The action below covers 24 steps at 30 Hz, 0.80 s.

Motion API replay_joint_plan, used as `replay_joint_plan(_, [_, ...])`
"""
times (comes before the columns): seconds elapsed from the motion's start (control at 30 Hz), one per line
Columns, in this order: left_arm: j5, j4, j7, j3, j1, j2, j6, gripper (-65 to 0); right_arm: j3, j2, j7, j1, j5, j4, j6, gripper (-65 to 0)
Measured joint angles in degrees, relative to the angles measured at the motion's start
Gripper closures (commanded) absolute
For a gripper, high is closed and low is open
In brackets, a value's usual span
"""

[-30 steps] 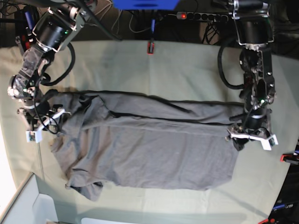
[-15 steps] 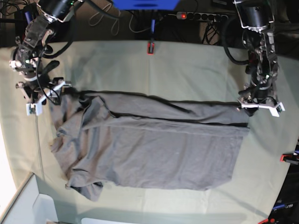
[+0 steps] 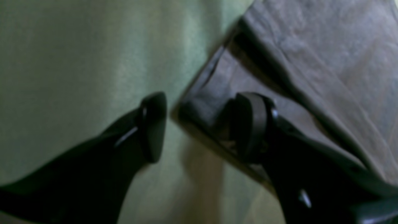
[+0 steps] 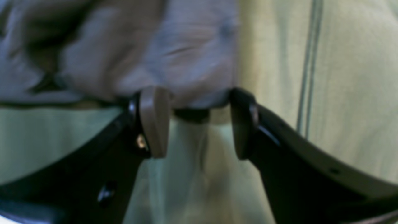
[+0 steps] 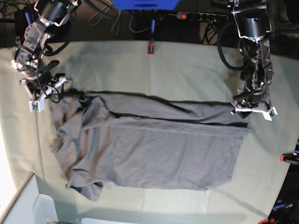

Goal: Layout the t-shirt on the table in an organized manner, then fold the t-shirt properly
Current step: 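Lower the folded shoulder edge onto the shirt body with both grippers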

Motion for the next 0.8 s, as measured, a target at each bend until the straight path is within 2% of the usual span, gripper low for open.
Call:
replay_joint_plan(0.1, [0.0, -1.5, -0.9, 1.7, -0.9, -0.4, 0.1, -32.8, -0.2, 2.3, 0.2, 2.5, 0.1, -4.1, 0.0, -31.9])
replay_joint_plan(0.13, [0.0, -1.7, -1.0, 2.5, -1.0, -0.6, 0.0, -30.3, -0.2, 2.8, 0.2, 3.1, 0.1, -5.0, 0.0, -31.9])
replay_joint_plan(0.2, [0.0, -1.7, -1.0, 3.3, -1.0, -0.6, 0.0, -21.3, -0.2, 3.5, 0.5, 3.6, 0.1, -6.8, 0.0, -31.9])
replay_joint_plan(0.3, [-0.1, -1.7, -0.4, 3.4, -0.9, -0.5, 0.0, -3.4, -0.4, 3.7, 0.1, 3.5, 0.0, -7.6, 0.0, -31.4])
replay_joint_plan(0.33, [-0.2, -1.8, -0.2, 3.4, -0.9, -0.4, 0.0, 0.0, -0.4, 3.7, 0.1, 3.5, 0.0, -7.6, 0.0, -31.3])
replay_joint_plan(0.4, [-0.2, -1.8, -0.4, 3.4, -0.8, -0.2, 0.0, -1.4, -0.6, 3.7, 0.1, 3.5, 0.0, -7.6, 0.0, -29.9])
replay_joint_plan(0.47, [-0.2, -1.8, -0.3, 3.4, -0.8, -0.3, 0.0, 0.0, -0.6, 3.6, 0.1, 3.5, 0.0, -7.6, 0.0, -24.3])
replay_joint_plan(0.5, [-0.2, -1.7, -0.3, 3.4, -0.8, -0.3, 0.0, 0.0, -0.6, 3.5, 0.1, 3.5, 0.1, -7.6, 0.0, -19.8])
replay_joint_plan(0.6, [-0.2, -0.2, 0.8, 3.5, -0.1, -0.2, 0.1, -0.1, -0.6, 3.5, 0.1, 3.5, 0.1, -7.6, 0.0, 0.0])
replay_joint_plan(0.8, [-0.4, 7.3, 1.9, 3.3, 2.9, -0.4, 0.3, -0.1, -0.2, 3.7, -0.2, 2.5, 0.3, -2.8, 0.0, 0.0])
